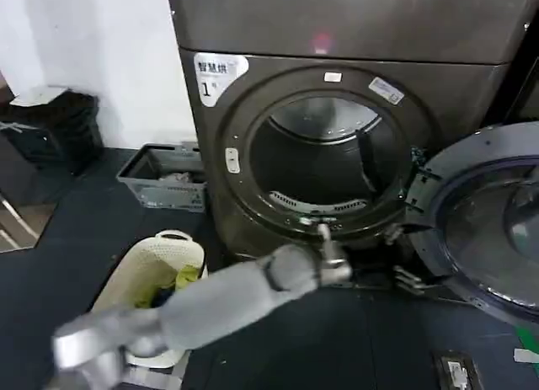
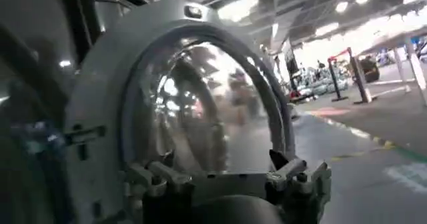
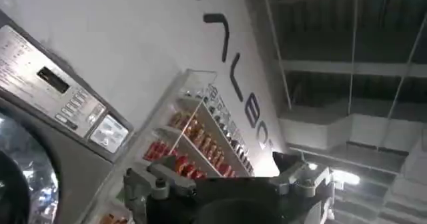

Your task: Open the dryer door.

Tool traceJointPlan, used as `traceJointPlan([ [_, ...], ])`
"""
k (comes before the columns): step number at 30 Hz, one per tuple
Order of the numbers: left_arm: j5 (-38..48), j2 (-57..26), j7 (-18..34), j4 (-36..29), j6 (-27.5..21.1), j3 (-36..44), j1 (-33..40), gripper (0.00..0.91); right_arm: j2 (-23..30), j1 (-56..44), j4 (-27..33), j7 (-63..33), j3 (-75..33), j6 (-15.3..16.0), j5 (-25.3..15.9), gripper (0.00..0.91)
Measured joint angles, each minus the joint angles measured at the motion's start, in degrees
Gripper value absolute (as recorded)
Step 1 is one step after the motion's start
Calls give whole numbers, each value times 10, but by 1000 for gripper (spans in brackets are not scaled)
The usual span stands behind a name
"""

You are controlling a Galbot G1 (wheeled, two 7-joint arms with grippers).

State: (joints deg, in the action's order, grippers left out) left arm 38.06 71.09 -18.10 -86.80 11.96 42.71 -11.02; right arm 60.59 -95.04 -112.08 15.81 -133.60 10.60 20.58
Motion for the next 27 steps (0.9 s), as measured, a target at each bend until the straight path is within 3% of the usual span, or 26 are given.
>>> traceJointPlan([
  [4,0,-66,4,-42,20,23,16,907,-1,2,-1,4,0,0,0,907],
  [13,-3,-200,-1,-101,7,65,51,907,-4,3,0,10,-10,-3,-2,907],
  [21,6,-315,1,-114,-33,118,107,907,-4,5,2,14,-11,-7,-5,907],
  [27,-40,-378,9,-100,-40,158,142,907,-8,7,5,16,-13,-9,-6,907],
])
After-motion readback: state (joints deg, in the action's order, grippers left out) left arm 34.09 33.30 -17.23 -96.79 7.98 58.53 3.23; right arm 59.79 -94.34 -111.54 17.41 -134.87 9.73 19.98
